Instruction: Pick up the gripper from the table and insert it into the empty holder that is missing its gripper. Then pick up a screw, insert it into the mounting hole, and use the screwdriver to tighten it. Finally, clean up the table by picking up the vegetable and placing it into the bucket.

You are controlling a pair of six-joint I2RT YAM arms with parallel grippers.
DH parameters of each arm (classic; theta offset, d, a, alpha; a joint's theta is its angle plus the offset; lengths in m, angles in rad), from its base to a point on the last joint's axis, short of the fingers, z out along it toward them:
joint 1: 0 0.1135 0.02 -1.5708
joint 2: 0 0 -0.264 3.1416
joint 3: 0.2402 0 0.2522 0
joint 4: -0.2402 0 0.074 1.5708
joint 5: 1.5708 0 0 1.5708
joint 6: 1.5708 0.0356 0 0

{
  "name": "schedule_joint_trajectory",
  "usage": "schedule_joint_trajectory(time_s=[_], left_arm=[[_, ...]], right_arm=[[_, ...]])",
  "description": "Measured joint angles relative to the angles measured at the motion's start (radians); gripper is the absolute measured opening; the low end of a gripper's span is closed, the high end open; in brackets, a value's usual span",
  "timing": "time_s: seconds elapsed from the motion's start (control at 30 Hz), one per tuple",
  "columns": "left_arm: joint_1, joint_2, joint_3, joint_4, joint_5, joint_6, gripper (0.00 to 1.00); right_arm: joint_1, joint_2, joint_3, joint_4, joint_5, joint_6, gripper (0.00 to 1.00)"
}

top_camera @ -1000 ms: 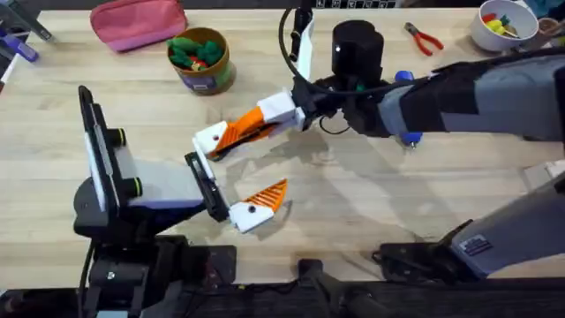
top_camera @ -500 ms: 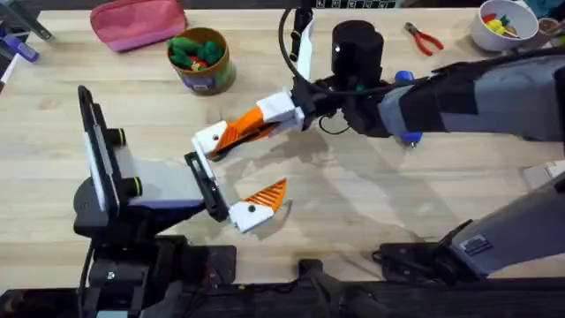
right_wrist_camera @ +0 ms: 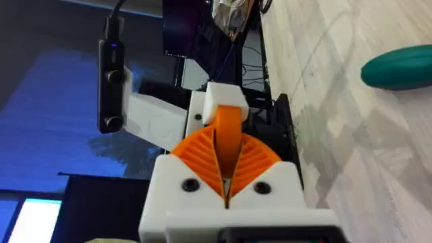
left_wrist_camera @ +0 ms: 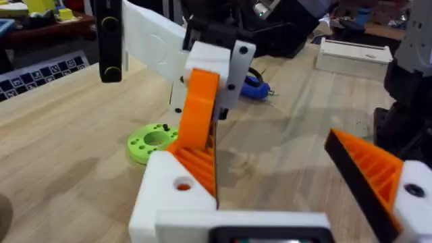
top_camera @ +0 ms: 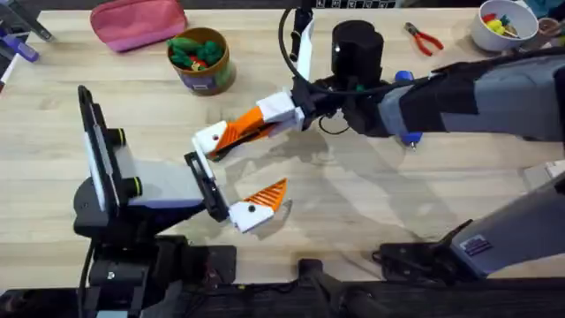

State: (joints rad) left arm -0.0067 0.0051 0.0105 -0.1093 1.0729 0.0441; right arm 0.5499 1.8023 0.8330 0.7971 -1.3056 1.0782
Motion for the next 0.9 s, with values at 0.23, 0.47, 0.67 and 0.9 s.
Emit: schedule_joint_trajectory(time_s=[0.23,0.47,0.67,0.9], left_arm=[[0.000,0.000,0.000,0.000,0.005,0.001,0.986],[0.000,0.000,0.000,0.000,0.005,0.002,0.986],[0.000,0.000,0.000,0.000,0.005,0.002,0.986],[0.000,0.000,0.000,0.000,0.005,0.001,0.985]], right_arm=[[0.000,0.000,-0.002,-0.008,0.022,0.007,0.460],[0.000,0.000,-0.004,-0.015,0.038,0.007,0.991],[0.000,0.000,-0.004,-0.015,0.046,0.007,0.993],[-0.018,-0.025,-0.008,-0.031,0.078,-0.019,0.992]])
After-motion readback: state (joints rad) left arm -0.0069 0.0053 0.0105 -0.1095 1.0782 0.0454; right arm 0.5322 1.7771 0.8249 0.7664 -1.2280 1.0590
